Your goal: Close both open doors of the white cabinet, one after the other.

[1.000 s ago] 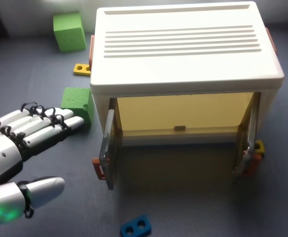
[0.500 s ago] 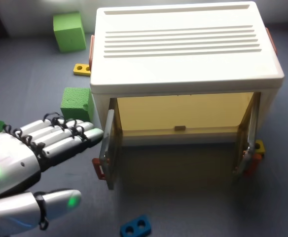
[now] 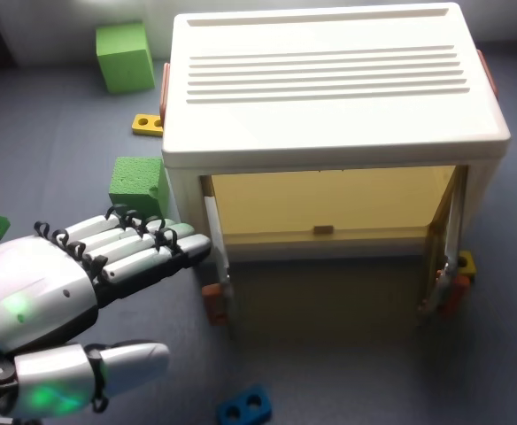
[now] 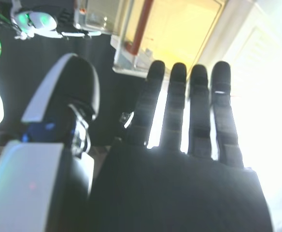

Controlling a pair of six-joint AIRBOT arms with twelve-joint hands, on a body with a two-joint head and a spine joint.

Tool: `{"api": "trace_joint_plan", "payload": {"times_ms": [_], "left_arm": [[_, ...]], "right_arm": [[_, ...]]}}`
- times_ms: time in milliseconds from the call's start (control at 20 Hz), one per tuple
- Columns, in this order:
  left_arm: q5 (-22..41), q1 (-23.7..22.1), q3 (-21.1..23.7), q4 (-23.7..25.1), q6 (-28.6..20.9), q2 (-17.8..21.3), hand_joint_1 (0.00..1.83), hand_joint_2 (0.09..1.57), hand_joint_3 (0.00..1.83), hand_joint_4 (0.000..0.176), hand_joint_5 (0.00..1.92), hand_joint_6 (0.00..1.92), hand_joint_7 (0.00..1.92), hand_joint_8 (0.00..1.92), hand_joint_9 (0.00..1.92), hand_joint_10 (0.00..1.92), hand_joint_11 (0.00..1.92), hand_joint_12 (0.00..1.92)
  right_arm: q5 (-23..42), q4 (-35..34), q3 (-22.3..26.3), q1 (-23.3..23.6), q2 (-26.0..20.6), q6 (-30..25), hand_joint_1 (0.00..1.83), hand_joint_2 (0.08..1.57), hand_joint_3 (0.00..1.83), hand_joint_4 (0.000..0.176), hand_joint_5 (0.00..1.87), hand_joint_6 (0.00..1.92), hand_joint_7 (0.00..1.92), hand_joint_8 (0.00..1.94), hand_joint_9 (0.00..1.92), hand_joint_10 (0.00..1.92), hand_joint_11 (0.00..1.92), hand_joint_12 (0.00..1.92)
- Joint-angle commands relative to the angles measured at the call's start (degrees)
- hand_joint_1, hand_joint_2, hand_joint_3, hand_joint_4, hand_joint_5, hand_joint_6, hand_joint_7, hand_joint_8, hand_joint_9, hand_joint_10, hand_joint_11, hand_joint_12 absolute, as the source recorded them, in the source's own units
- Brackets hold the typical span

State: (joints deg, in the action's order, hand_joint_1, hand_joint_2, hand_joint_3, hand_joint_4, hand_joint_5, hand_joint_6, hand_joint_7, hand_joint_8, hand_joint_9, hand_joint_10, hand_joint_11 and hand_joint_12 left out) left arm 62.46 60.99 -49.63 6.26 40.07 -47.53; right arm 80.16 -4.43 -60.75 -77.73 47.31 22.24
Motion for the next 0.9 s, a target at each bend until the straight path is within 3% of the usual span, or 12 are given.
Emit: {"api": "trace_joint_plan", "payload": {"times_ms": [0,150,200,250,350,450,550,850], "left_arm": [[6.42,-0.88,-0.29,0.57,-0.84,-0.56,0.00,1.44,0.00,0.000,0.07,0.00,0.08,0.00,0.10,0.00,0.00,0.51],[5.37,-2.76,-0.89,3.08,-2.10,-1.48,0.00,1.43,0.00,0.000,0.03,0.00,0.04,0.00,0.07,0.00,0.00,0.40],[5.06,-3.36,-1.03,3.81,-2.29,-1.72,0.00,1.42,0.00,0.000,0.03,0.00,0.03,0.00,0.06,0.00,0.00,0.36],[4.95,-3.77,-1.21,4.26,-2.57,-1.98,0.00,1.42,0.00,0.000,0.05,0.01,0.04,0.01,0.06,0.00,0.00,0.32],[4.75,-4.50,-1.57,4.92,-3.06,-2.43,0.00,1.42,0.00,0.000,0.07,0.01,0.03,0.01,0.05,0.01,0.00,0.23],[4.76,-4.82,-1.76,5.19,-3.22,-2.76,0.00,1.42,0.00,0.000,0.11,0.01,0.06,0.00,0.06,0.00,0.00,0.27],[4.76,-5.25,-1.99,5.48,-3.23,-3.16,0.00,1.42,0.00,0.000,0.07,0.00,0.02,0.00,0.01,0.00,0.00,0.16],[3.04,-8.35,-3.72,7.40,-4.05,-5.46,0.00,1.44,0.00,0.000,0.06,0.00,0.04,0.00,0.06,0.00,0.00,0.22]], "right_arm": [[6.80,-1.41,-0.22,0.21,-0.01,-0.55,0.00,1.41,0.00,0.000,0.09,0.00,0.08,0.00,0.07,0.01,0.12,0.01],[6.80,-1.41,-0.22,0.21,-0.01,-0.55,0.00,1.39,0.00,0.018,0.09,0.00,0.09,0.01,0.09,0.01,0.15,0.01],[6.80,-1.41,-0.25,0.21,-0.01,-0.55,0.00,1.40,0.00,0.002,0.09,0.00,0.07,0.00,0.08,0.01,0.13,0.01],[6.80,-1.41,-0.26,0.21,0.00,-0.55,0.00,1.41,0.00,0.000,0.08,0.00,0.07,0.00,0.07,0.00,0.12,0.00],[6.80,-1.41,-0.27,0.21,0.01,-0.55,0.00,1.40,0.00,0.000,0.09,0.00,0.09,0.01,0.08,0.00,0.14,0.01],[6.78,-1.41,-0.29,0.20,0.02,-0.55,0.00,1.40,0.00,0.000,0.09,0.00,0.08,0.00,0.07,0.00,0.14,0.01],[6.67,-1.40,-0.33,0.20,0.06,-0.55,0.00,1.40,0.00,0.000,0.08,0.00,0.07,0.00,0.07,0.00,0.14,0.01],[6.54,-1.33,-0.46,0.20,0.14,-0.55,0.00,1.40,0.00,0.009,0.09,0.00,0.08,0.00,0.07,0.00,0.13,0.00]]}}
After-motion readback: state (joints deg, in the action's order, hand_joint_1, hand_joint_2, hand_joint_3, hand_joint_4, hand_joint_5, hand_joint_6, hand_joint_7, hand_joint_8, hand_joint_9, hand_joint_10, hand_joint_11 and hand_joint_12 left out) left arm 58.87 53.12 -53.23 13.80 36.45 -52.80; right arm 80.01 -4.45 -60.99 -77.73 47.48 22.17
